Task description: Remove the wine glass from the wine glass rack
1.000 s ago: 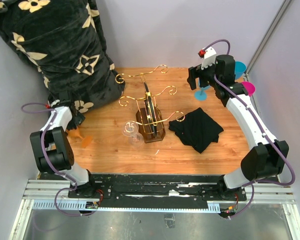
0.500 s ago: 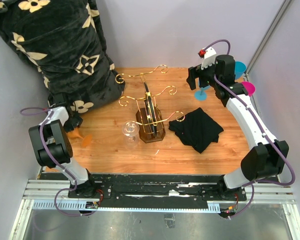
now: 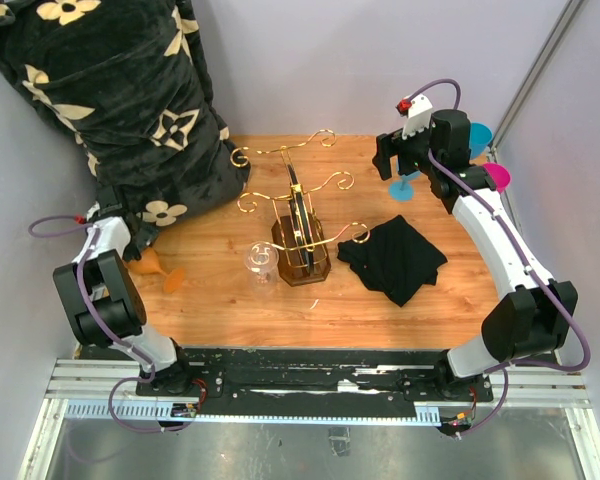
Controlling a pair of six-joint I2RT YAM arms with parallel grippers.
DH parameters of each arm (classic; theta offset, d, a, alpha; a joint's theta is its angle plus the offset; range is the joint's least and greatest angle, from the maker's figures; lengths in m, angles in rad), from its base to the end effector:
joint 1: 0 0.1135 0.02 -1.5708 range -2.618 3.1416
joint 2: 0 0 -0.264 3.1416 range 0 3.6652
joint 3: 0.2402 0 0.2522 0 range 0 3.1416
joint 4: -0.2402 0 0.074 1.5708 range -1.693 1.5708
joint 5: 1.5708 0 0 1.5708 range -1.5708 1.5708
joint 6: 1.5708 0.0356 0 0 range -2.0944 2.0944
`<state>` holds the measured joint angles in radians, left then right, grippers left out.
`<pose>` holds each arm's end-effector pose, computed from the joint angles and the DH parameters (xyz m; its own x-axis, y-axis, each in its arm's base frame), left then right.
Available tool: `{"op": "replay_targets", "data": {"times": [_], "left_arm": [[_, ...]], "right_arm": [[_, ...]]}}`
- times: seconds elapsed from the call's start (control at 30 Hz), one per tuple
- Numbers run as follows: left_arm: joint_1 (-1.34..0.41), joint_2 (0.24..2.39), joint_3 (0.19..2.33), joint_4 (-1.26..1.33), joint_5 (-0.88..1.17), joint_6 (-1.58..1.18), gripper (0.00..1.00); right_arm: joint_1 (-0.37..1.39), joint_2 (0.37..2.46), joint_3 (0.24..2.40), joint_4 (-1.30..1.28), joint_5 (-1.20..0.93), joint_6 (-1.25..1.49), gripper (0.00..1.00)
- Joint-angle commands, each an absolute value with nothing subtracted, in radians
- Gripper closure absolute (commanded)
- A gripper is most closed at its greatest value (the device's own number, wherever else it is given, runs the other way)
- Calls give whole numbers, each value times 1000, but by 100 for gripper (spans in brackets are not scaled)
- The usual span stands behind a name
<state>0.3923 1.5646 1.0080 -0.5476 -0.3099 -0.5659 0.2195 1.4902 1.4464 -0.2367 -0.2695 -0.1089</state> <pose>0.2791 0.1272 0.2027 -0.4334 -0.7319 -0.5258 -0.8568 0.5155 -0.0113 0.3397 0.0855 0.3959 -0.2186 -0.1561 -0.9632 -0.4862 0.8733 -0.0312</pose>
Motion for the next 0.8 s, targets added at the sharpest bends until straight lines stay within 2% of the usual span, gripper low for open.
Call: {"op": "replay_targets", "data": {"times": [0.0,0.23,0.4,0.53,0.67,0.77], "left_arm": [[448,1634,1048,-548,-260,-574,0],[490,1665,1038,-514,-201,-560,2],[489,1642,1048,-525,-194,-546,23],[489,1527,1042,-526,-223,-539,34],[488,1397,1055,-519,-208,-521,37],[486,1283,1045,-446,-123,-486,38]], "right_arm": [[202,1479,1447,-222,-273,-109,13],[202,1485,1452,-225,-273,-109,13],[202,1484,1455,-227,-276,-106,13],[201,1482,1453,-226,-275,-104,13],[202,1479,1451,-219,-281,-93,13],[201,1476,1451,-215,-286,-88,13]]}}
